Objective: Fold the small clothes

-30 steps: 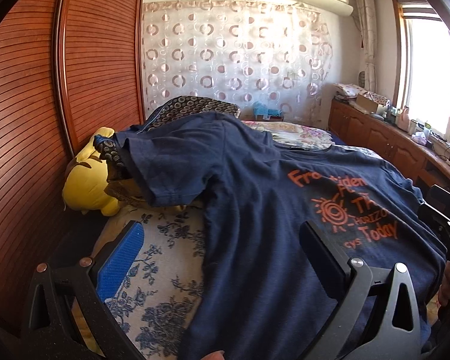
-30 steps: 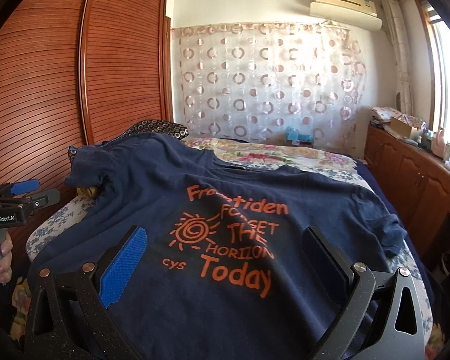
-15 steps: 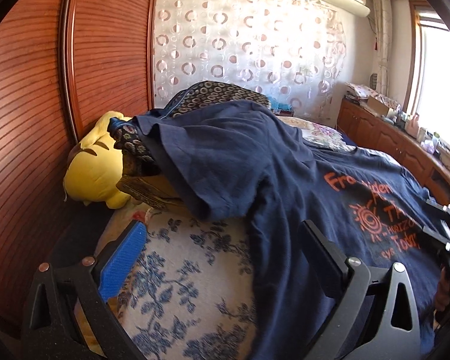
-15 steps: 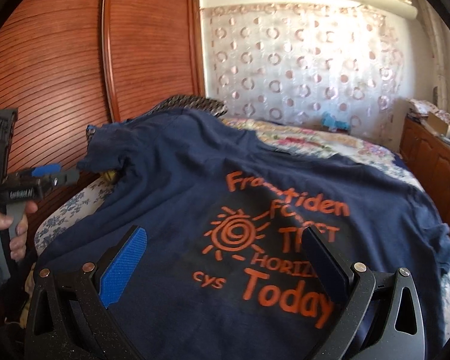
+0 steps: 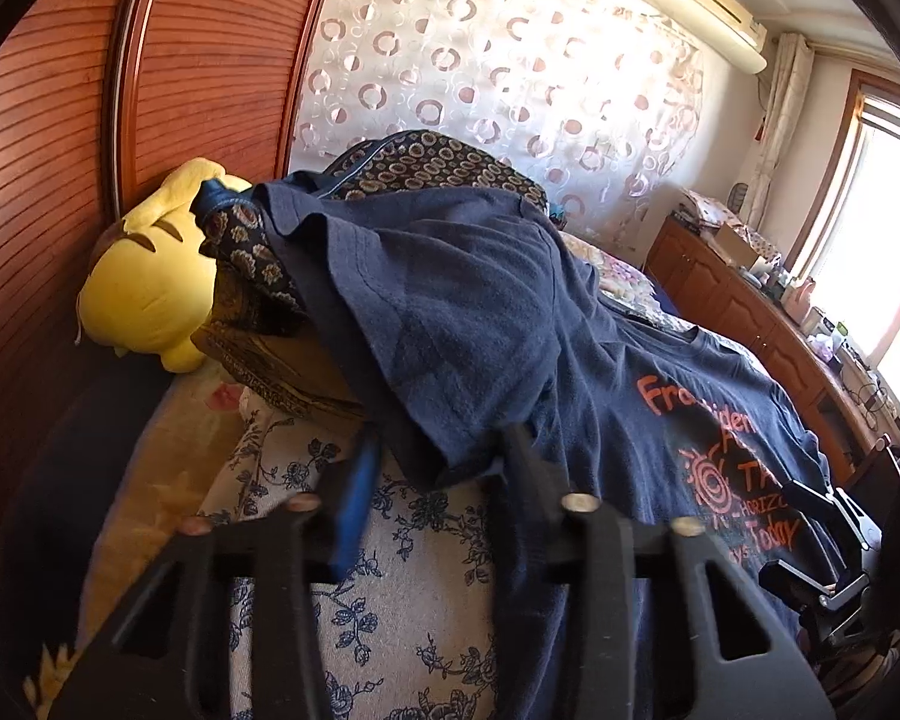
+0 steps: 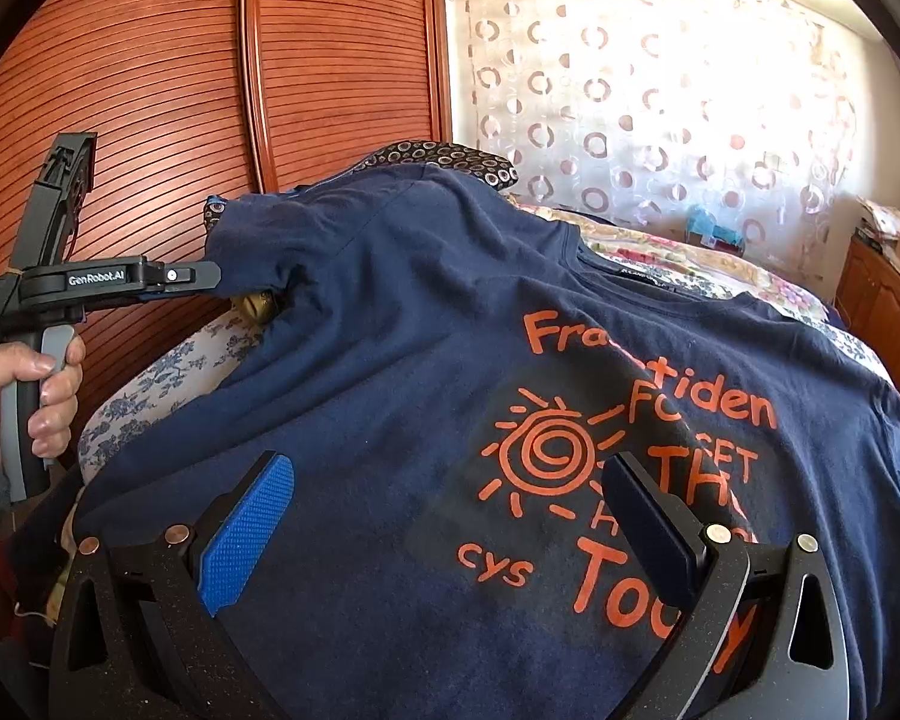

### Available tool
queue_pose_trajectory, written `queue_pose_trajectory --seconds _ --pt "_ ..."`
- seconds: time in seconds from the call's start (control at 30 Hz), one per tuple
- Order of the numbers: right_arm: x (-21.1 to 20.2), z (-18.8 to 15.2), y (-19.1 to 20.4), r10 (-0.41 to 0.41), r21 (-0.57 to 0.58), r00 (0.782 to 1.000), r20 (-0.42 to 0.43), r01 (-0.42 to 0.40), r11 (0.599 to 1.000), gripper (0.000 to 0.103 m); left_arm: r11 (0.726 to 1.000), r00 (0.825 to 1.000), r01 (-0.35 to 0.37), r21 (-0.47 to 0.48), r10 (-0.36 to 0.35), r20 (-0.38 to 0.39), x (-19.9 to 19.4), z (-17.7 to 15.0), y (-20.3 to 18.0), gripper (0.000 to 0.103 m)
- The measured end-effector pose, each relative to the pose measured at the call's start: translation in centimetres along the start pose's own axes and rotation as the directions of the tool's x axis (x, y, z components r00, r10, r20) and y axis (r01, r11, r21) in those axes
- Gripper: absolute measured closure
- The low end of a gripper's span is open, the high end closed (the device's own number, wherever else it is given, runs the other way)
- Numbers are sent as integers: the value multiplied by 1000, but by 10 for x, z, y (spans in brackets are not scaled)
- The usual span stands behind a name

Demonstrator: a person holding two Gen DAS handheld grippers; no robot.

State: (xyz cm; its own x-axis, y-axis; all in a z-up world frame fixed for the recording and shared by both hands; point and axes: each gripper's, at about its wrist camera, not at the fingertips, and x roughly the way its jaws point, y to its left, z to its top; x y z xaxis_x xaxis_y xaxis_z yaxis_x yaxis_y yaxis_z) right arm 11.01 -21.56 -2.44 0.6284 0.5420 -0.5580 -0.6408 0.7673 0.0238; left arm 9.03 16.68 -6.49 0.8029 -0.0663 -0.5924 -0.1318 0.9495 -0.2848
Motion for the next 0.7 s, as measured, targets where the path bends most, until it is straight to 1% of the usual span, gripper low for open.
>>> queue_pose_trajectory --seconds 0.03,0.07,0.1,0.17,0.23,0.37,0.43,0.5,0.57,0.7 --pt "1 1 0 -2 3 1000 1 2 1000 1 1000 1000 -1 12 1 9 -2 0 -3 78" --pt "1 1 -1 -3 6 1000 1 3 1000 1 1000 1000 -5 25 4 25 -5 0 -5 87" --pt "3 2 2 -4 7 1000 4 4 1000 1 999 999 -6 37 5 34 -7 3 -5 91" --pt "-1 0 -2 -4 13 1000 6 4 1000 1 997 998 -7 81 2 64 -14 5 -15 94" --pt "0 1 0 -8 14 1000 9 7 1000 0 993 996 -5 119 -6 91 -20 10 -25 95" --pt "7 3 6 -20 17 1000 18 19 1000 0 985 995 22 174 -38 89 -19 22 -44 96" --pt "13 5 10 -28 27 999 22 27 999 1 978 996 44 202 -60 73 -14 27 -55 96" --pt "11 5 5 -37 41 999 27 36 999 1 969 995 81 235 -92 36 -8 28 -69 96" --pt "5 3 -2 -48 56 998 34 46 997 1 958 993 113 263 -116 -4 -2 22 -84 96" --pt "-5 0 -16 -73 89 996 42 69 994 1 944 987 155 293 -134 -89 7 8 -103 96"
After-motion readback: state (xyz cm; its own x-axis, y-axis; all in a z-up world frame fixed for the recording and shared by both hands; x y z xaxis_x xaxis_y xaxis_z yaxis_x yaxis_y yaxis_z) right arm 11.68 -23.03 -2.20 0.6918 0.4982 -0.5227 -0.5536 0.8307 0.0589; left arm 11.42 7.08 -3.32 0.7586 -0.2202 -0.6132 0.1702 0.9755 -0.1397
